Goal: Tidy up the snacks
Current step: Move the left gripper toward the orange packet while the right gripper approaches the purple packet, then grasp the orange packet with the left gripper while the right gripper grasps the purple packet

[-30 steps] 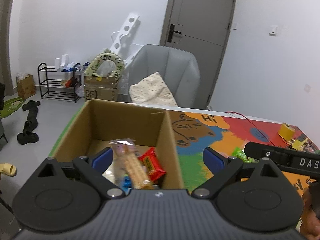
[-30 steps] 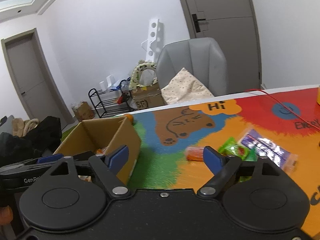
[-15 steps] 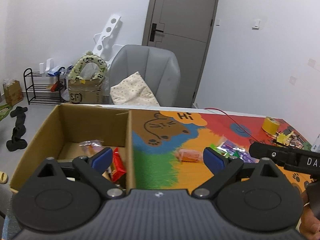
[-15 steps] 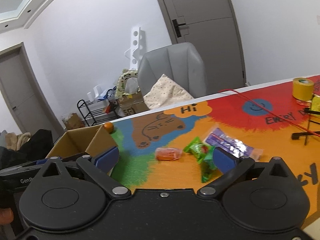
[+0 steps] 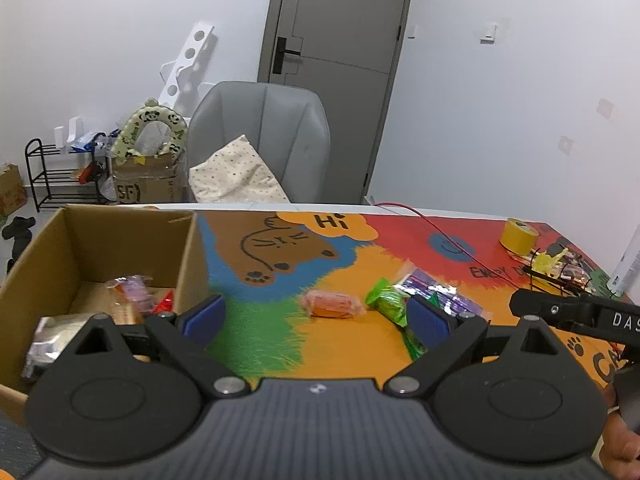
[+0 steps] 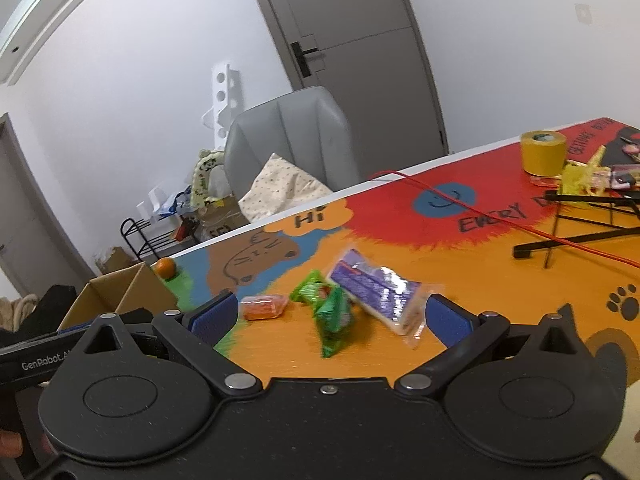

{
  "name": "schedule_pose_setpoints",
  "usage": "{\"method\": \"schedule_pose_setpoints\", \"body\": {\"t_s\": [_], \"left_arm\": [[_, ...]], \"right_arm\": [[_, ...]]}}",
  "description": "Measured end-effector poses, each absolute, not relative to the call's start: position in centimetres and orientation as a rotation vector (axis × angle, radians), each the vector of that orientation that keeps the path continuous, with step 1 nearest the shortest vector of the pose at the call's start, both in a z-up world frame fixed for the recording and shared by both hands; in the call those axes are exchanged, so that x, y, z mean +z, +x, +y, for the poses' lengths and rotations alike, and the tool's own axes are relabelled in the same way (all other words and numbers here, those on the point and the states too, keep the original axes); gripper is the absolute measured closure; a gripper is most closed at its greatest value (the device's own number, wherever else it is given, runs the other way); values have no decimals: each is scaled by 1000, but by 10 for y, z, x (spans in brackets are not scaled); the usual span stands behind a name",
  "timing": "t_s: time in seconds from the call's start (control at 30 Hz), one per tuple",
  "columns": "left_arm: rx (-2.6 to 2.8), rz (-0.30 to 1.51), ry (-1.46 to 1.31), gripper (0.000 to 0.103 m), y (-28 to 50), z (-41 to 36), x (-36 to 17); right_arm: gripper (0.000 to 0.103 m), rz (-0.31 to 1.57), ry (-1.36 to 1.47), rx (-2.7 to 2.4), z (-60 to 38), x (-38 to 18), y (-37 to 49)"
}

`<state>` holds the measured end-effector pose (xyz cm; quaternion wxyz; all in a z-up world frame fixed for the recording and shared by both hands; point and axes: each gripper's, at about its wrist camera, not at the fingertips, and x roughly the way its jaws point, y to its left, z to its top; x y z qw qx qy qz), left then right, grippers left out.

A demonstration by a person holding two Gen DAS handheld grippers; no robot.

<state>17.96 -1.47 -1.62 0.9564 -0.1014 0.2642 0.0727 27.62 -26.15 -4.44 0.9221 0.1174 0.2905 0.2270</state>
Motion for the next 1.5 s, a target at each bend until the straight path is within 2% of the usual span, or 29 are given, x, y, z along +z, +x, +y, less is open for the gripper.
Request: {"method": "schedule_pose_setpoints", "body": {"t_s": [0.93,1.0,1.13,1.5], "left_arm": [[150,611,-217,7,254,-25,-59],[157,624,-215,8,260,-24,-63],[166,639,-208,9,272,-24,-72],[205,640,-226,12,293,-22,-93]], "right_arm": [[0,678,300,436,-275,-95,334],[1,673,286,443,-273,-97,336],[10,673,276,464,-267,-100,346],[13,604,274,489,-258,-108,366]]}}
